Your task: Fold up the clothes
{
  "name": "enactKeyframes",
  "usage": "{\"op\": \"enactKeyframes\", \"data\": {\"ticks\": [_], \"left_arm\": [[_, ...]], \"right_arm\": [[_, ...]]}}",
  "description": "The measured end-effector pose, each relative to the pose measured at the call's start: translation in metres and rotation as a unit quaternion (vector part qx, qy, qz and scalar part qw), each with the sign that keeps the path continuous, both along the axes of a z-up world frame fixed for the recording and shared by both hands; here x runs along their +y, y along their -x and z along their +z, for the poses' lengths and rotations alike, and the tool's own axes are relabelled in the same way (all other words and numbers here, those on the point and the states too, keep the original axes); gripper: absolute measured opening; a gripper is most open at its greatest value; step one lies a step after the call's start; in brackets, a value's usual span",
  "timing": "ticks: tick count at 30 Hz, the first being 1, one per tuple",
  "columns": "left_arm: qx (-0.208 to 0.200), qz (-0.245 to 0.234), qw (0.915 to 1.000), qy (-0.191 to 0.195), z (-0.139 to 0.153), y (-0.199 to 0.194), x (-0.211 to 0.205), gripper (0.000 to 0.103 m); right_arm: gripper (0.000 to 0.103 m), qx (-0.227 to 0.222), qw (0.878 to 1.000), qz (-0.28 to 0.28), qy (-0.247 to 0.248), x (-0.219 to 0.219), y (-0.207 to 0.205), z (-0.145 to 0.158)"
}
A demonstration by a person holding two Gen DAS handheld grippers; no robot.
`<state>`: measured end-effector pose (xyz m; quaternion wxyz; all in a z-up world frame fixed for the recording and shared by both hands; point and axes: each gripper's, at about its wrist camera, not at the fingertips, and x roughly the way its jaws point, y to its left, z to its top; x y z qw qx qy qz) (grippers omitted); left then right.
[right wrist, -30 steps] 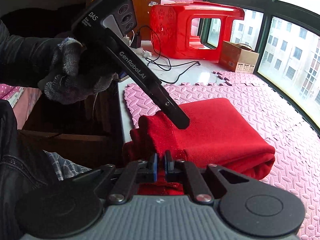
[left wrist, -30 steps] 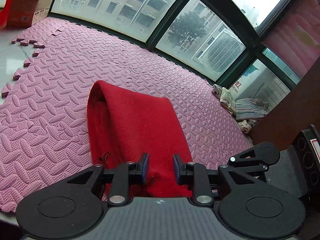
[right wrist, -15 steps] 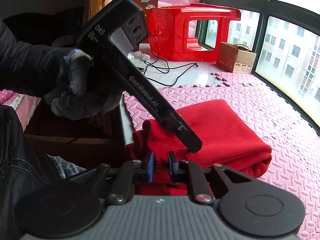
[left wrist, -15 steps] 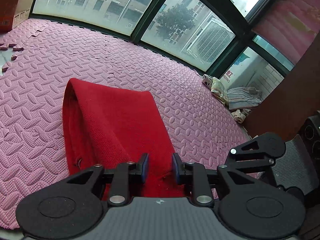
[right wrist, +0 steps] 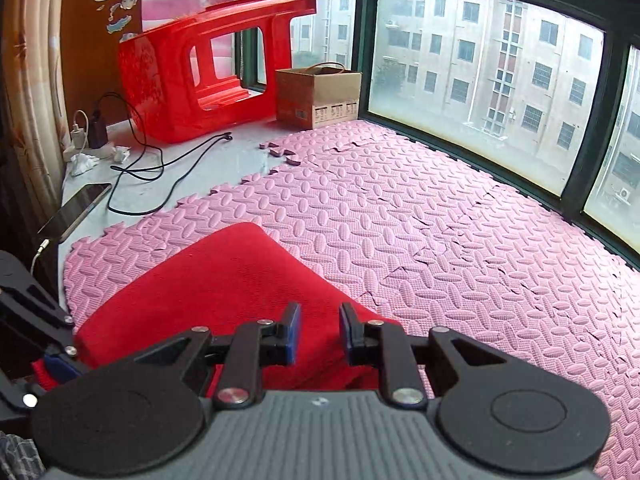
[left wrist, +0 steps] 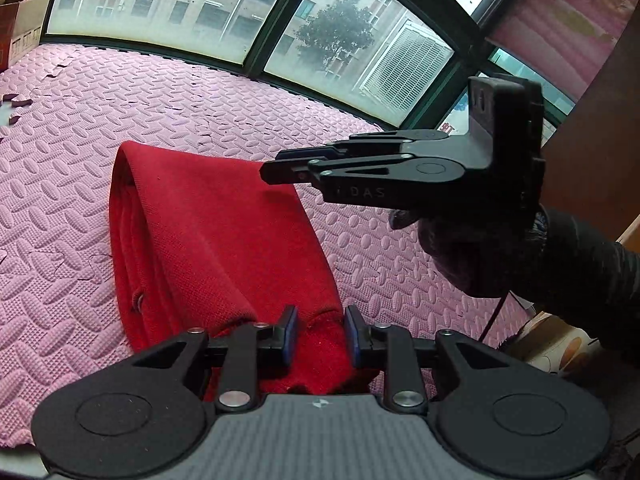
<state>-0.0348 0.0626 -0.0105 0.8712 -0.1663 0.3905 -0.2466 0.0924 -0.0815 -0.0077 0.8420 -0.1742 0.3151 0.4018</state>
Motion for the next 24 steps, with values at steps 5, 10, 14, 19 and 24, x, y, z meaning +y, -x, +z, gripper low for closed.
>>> {"op": "enactKeyframes", "data": {"ticks": [5, 10, 14, 19, 24], "left_arm": [[0.0, -0.001, 1.0, 0.004, -0.006, 0.002, -0.002, 0.028], [0.002, 0.002, 0.9999, 0.012, -0.008, 0.001, 0.0, 0.028], [0.003, 0.005, 0.9998, 0.018, -0.01, 0.003, 0.002, 0.028], [0.003, 0.01, 0.9997, 0.024, -0.011, 0.005, 0.003, 0.028], [0.004, 0.015, 0.9994, 0.03, -0.013, 0.006, 0.005, 0.028]], "right_arm": [[0.016, 0.025, 0.999, -0.028, 0.003, -0.003, -0.02, -0.026], [0.017, 0.018, 1.0, 0.011, -0.003, 0.007, -0.01, -0.007], [0.019, 0.026, 0.997, 0.077, -0.012, 0.036, 0.004, 0.004], [0.02, 0.027, 0.993, 0.115, -0.012, 0.075, 0.009, -0.002], [0.022, 0.03, 0.992, 0.123, 0.016, 0.102, 0.005, -0.022]]}}
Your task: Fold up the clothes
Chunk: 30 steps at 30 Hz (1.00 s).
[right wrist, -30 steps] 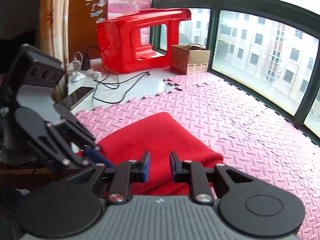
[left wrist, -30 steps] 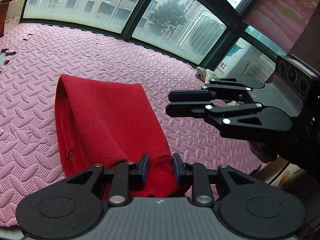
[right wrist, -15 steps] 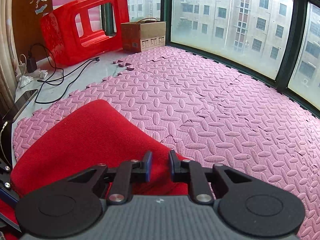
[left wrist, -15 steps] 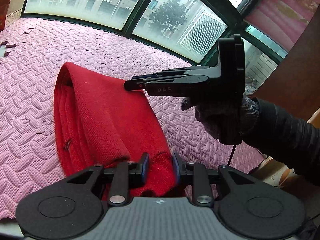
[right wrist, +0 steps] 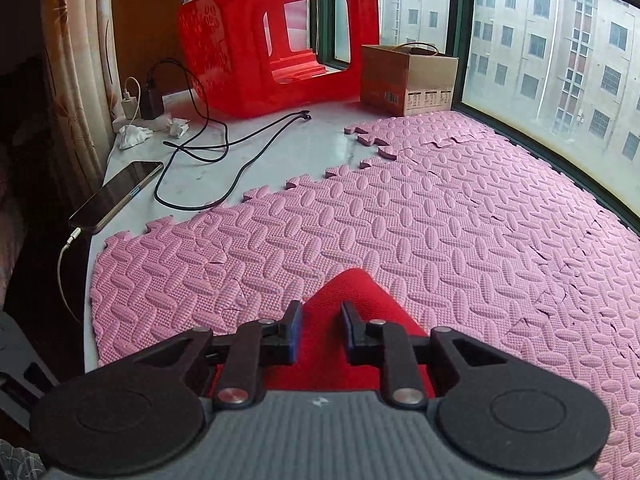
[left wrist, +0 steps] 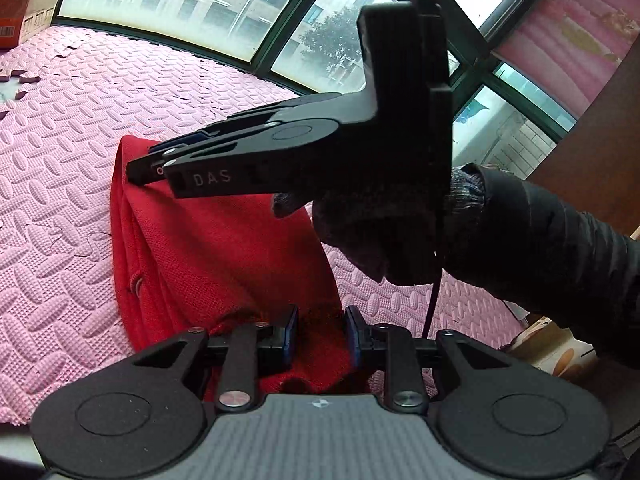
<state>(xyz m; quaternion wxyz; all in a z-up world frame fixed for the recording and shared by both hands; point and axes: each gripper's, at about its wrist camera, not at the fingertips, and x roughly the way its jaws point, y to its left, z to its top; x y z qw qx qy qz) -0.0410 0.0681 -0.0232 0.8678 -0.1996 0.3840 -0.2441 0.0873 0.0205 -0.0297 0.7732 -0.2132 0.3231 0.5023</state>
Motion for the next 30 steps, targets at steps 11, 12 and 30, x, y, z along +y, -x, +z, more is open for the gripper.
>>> {"op": "enactKeyframes", "data": {"ticks": [11, 12, 30], "left_arm": [[-0.007, 0.003, 1.0, -0.001, 0.009, 0.008, 0.0, 0.033], [-0.007, 0.002, 1.0, -0.002, 0.01, 0.009, 0.0, 0.033], [0.027, 0.116, 0.9928, -0.009, 0.009, 0.019, 0.066, 0.051]], "right_arm": [[0.034, 0.058, 0.996, -0.069, -0.024, -0.036, -0.048, 0.015], [0.035, 0.06, 0.995, -0.076, -0.022, -0.041, -0.051, 0.014], [0.042, 0.038, 0.991, -0.116, -0.049, -0.11, -0.024, 0.036]]}}
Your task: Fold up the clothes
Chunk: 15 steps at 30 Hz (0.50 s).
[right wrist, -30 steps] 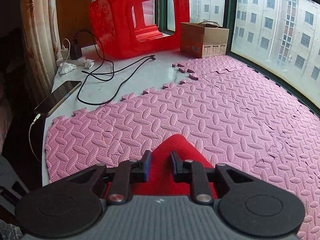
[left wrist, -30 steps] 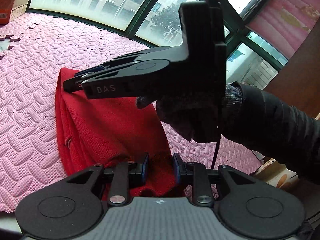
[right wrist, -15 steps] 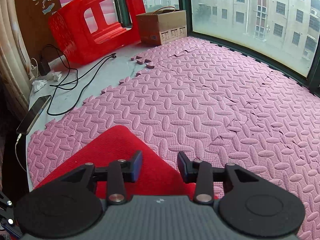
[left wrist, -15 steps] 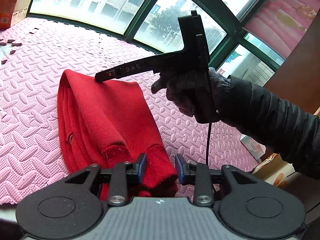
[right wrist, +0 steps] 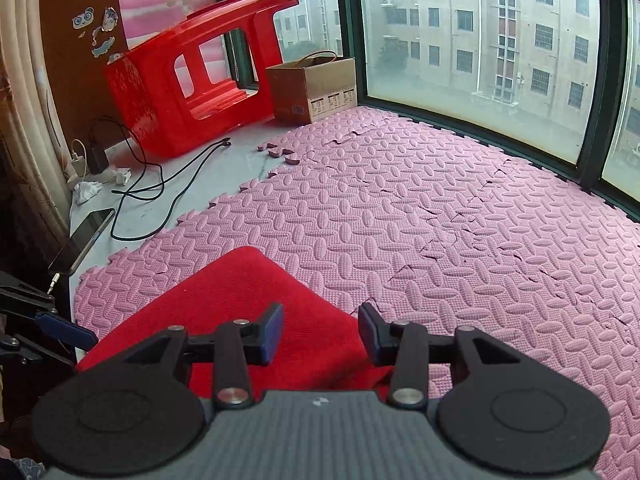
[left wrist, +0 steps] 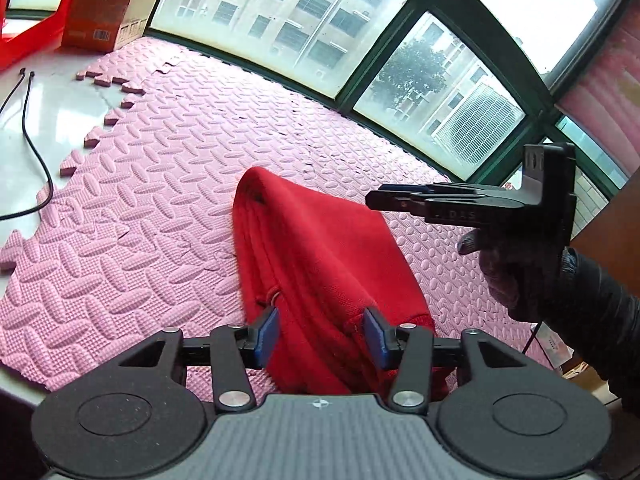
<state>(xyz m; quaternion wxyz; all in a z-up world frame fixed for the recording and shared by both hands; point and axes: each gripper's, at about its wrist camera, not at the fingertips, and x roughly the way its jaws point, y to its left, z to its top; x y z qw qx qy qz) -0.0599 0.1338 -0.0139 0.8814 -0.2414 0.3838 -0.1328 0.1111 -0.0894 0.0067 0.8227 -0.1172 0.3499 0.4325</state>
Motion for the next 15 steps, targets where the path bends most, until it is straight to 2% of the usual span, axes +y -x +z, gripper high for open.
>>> {"op": "enactKeyframes", "data": {"ticks": [1, 4, 6, 11, 15], "left_arm": [[0.013, 0.002, 0.9999, 0.01, -0.005, -0.001, 0.003, 0.052], [0.014, 0.009, 0.9998, 0.013, -0.006, -0.001, 0.007, 0.056], [0.01, 0.02, 0.9993, 0.029, -0.006, 0.004, 0.015, 0.057], [0.038, 0.05, 0.9959, 0.065, -0.018, 0.007, 0.033, 0.057], [0.062, 0.035, 0.9966, 0.042, -0.025, 0.002, 0.02, 0.057]], "right_arm": [[0.042, -0.001, 1.0, -0.001, -0.003, -0.003, 0.005, 0.001], [0.042, -0.001, 1.0, 0.004, -0.009, -0.006, 0.017, 0.004], [0.042, -0.001, 1.0, 0.008, -0.014, -0.008, 0.025, 0.008], [0.042, -0.011, 1.0, 0.021, -0.02, -0.008, 0.042, 0.015], [0.042, -0.01, 0.999, 0.03, -0.024, -0.009, 0.053, 0.018]]}}
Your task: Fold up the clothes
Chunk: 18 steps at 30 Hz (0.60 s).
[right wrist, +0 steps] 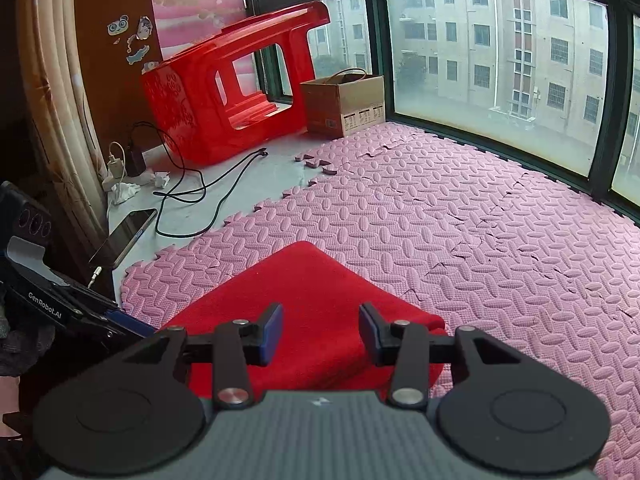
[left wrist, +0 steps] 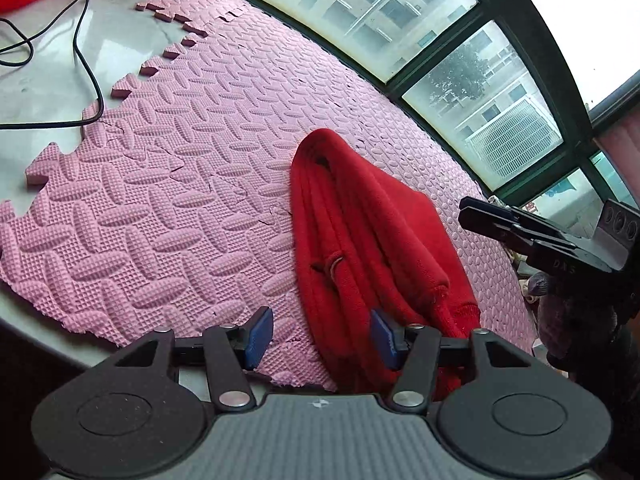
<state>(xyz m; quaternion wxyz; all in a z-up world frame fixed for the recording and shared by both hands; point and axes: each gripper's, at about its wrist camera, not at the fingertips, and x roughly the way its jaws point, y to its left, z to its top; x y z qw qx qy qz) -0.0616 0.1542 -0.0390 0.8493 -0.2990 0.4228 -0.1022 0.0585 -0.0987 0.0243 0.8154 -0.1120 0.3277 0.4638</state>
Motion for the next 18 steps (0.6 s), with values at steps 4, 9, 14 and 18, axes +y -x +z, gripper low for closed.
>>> {"op": "enactKeyframes", "data": {"ticks": [4, 9, 14, 18], "left_arm": [[0.009, -0.021, 0.9997, -0.01, -0.003, -0.007, -0.013, 0.055], [0.024, -0.036, 0.9988, 0.025, -0.012, -0.013, -0.017, 0.055], [0.031, -0.037, 0.9963, 0.071, -0.016, -0.017, -0.024, 0.054], [0.026, -0.074, 0.994, 0.077, -0.013, -0.025, -0.053, 0.047]], "right_arm": [[0.043, -0.004, 1.0, -0.002, -0.004, -0.006, 0.009, 0.003], [0.044, -0.009, 1.0, -0.009, -0.01, -0.018, 0.016, 0.007], [0.045, -0.012, 1.0, -0.022, -0.015, -0.032, 0.019, 0.009], [0.046, -0.01, 0.999, -0.047, -0.022, -0.049, 0.018, 0.009]]}}
